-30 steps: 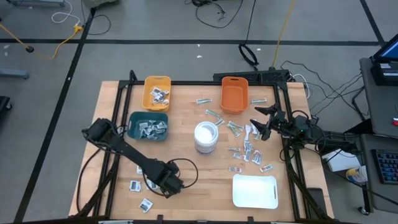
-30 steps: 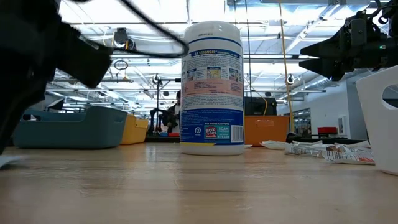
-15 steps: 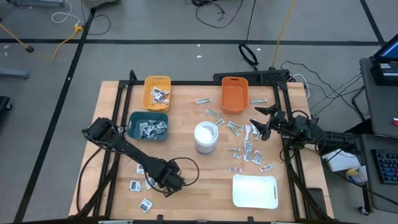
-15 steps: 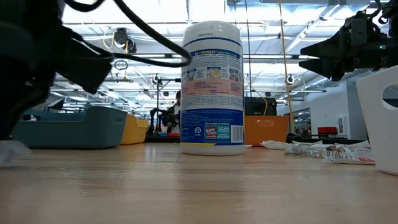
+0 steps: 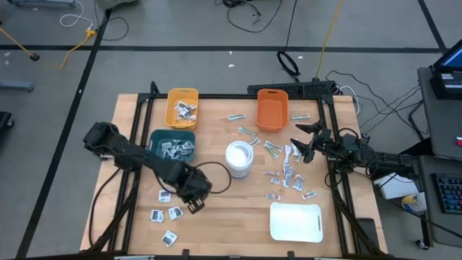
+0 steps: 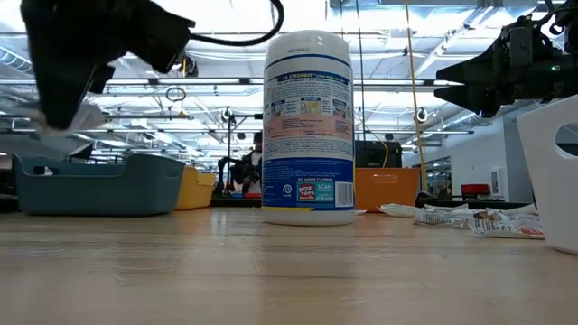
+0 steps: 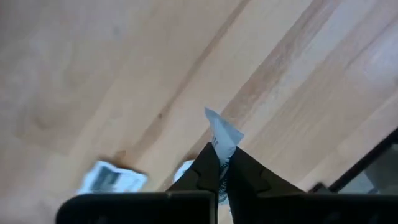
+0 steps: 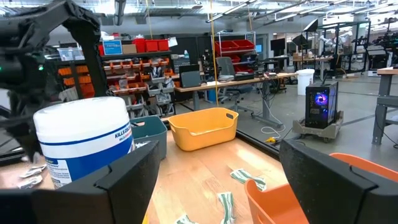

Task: Pick & Place First Aid Supplies
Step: Put the black pad into the yellow bin

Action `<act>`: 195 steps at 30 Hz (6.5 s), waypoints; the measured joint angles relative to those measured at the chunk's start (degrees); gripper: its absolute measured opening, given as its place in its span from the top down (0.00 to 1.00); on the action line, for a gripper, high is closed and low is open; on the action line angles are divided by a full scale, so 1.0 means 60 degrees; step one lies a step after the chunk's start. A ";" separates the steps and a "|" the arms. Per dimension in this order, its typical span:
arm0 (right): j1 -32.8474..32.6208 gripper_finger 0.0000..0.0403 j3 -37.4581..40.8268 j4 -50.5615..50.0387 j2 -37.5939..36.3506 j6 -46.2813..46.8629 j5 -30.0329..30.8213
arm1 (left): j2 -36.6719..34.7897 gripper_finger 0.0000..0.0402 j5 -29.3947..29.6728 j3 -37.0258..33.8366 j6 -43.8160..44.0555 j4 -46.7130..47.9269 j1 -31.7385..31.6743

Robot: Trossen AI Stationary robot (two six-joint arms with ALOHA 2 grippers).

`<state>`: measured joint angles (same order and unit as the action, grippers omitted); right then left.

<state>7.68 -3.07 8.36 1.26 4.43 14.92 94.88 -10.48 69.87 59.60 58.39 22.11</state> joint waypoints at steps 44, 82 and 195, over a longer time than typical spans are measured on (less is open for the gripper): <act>-0.0002 0.20 -0.0004 0.0000 -0.0002 0.0000 0.0001 | -0.0195 0.98 0.1843 0.0011 -0.9407 0.0965 -1.1933; 0.0000 0.19 -0.0002 0.0000 0.0000 0.0002 -0.0001 | 0.1838 0.19 0.1729 0.1599 -0.6764 0.1861 -1.2130; 0.0000 0.19 -0.0004 0.0003 -0.0001 0.0001 0.0003 | -0.3577 0.99 0.0023 -0.4084 0.5058 -0.0680 0.0691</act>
<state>7.68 -3.09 8.38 1.25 4.43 14.94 73.41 -10.35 45.36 89.95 54.31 26.25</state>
